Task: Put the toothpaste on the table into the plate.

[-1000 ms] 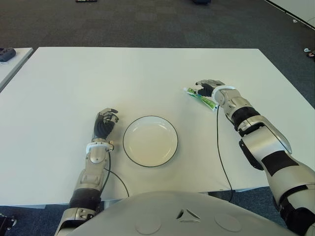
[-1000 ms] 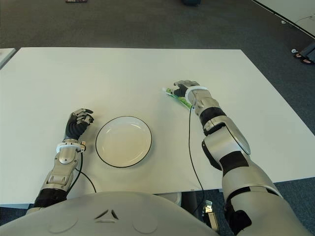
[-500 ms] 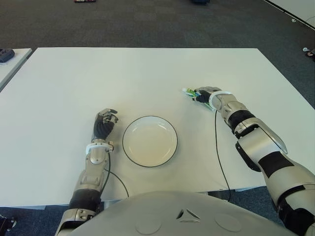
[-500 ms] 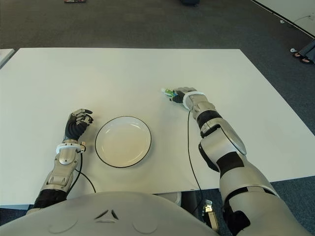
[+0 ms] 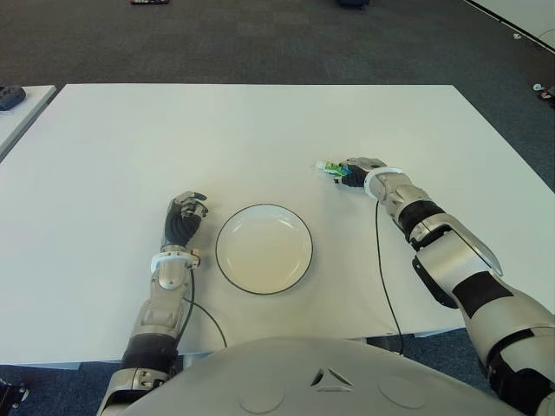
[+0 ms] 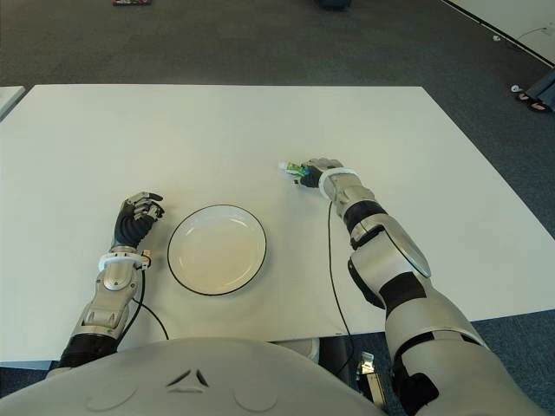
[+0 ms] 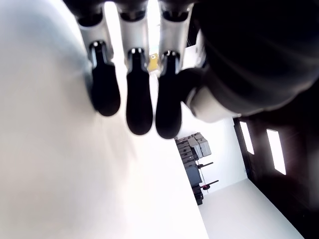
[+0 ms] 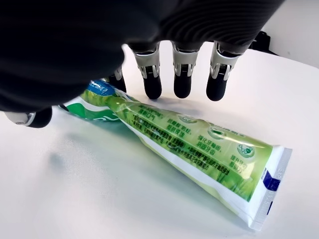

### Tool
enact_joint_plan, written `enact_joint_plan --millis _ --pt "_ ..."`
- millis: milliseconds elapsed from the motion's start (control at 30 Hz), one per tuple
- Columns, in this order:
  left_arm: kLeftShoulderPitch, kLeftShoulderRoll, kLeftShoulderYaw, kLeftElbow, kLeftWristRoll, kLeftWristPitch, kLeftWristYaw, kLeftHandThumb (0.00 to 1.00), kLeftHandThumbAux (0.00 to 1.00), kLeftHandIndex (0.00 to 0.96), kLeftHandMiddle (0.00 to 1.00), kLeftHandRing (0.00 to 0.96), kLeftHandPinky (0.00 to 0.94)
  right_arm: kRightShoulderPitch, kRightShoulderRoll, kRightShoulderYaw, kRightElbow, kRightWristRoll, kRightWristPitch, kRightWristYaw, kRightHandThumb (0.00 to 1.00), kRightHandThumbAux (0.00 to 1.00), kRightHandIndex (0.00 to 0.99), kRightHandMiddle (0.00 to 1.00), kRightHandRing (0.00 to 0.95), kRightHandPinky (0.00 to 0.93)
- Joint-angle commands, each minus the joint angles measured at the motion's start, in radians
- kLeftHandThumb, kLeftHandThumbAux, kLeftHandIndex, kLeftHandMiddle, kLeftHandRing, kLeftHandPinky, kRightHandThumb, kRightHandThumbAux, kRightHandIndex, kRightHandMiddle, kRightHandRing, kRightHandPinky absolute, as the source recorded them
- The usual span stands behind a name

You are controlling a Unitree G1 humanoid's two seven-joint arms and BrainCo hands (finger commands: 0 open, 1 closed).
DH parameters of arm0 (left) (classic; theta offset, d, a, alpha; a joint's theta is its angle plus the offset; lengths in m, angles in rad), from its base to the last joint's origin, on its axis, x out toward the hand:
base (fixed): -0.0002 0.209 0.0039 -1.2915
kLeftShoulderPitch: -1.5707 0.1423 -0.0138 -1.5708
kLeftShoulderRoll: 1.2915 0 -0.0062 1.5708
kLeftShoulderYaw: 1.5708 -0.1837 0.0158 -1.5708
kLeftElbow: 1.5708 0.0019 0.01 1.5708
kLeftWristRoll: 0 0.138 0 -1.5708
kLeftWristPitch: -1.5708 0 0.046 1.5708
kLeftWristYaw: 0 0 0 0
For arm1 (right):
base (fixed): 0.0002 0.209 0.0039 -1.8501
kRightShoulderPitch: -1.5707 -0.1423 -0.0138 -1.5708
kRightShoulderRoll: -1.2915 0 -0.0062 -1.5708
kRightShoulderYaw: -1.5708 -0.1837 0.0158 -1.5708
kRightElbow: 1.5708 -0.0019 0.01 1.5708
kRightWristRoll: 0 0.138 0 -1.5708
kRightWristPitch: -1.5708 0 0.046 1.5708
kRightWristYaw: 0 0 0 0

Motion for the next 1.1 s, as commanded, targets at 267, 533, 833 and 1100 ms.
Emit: enact_joint_plan --millis 267,533,833,1100 --pt "0.048 -0.005 0.018 0.014 -0.018 0.013 0.001 0.705 0.719 0.434 0.586 0.575 0.524 0.054 0.041 -0.013 0.067 0.014 0.045 -0.099 0.474 0.152 0.000 0.000 0.000 0.000" --pt "0.061 0.006 0.034 0.038 -0.046 -0.044 -0.009 0.705 0.718 0.434 0.592 0.578 0.519 0.060 0.049 -0.052 0.118 0.047 0.061 -0.161 0.524 0.174 0.000 0.000 0.000 0.000" --pt "0.058 0.008 0.052 0.077 -0.078 -0.114 -0.016 0.707 0.717 0.434 0.584 0.574 0.525 0.099 0.079 -0.071 0.152 0.049 0.091 -0.280 0.533 0.182 0.000 0.000 0.000 0.000" --pt "0.054 0.009 0.058 0.097 -0.087 -0.148 -0.017 0.707 0.716 0.434 0.582 0.575 0.535 0.100 0.086 -0.062 0.157 0.033 0.122 -0.318 0.530 0.230 0.000 0.000 0.000 0.000"
